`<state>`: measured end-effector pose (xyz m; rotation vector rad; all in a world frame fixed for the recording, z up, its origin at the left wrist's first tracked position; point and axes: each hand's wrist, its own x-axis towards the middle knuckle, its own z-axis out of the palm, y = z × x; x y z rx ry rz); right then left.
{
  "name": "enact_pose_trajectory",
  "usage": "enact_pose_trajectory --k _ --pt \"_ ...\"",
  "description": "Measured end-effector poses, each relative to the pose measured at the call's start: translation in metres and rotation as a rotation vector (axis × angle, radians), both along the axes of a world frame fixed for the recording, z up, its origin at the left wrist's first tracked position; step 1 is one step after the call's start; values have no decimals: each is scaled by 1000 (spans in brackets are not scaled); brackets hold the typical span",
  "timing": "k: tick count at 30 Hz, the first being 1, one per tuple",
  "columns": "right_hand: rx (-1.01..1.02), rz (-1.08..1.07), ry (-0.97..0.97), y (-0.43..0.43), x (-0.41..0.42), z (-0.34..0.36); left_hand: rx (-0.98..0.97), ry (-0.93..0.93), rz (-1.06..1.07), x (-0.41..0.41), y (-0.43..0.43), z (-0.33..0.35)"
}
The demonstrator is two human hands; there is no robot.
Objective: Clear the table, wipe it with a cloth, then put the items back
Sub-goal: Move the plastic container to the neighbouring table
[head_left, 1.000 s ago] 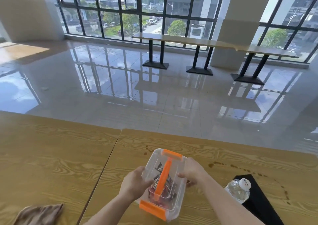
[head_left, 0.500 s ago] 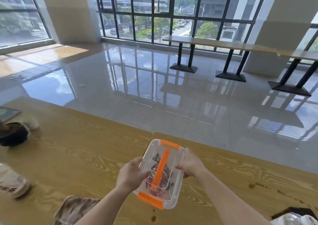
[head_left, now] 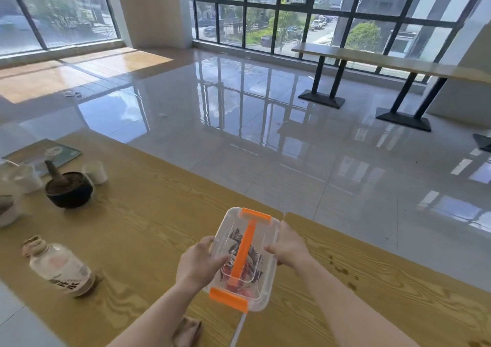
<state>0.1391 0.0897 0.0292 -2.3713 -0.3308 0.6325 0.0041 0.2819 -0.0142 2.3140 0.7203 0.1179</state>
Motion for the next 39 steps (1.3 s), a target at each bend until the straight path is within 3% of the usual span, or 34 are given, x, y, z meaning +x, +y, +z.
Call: enact_pose_trajectory --k 14,26,36,39 --pt "-67 122 -56 118 22 -25 -26 29 212 -2 80 -13" --pt "103 208 -46 183 2 -29 14 45 337 -24 137 -15" --pt "124 216 -29 199 -4 -25 -13 63 338 -30 149 -13" --pt "125 211 -4 193 -3 -25 88 39 298 -27 143 -5"
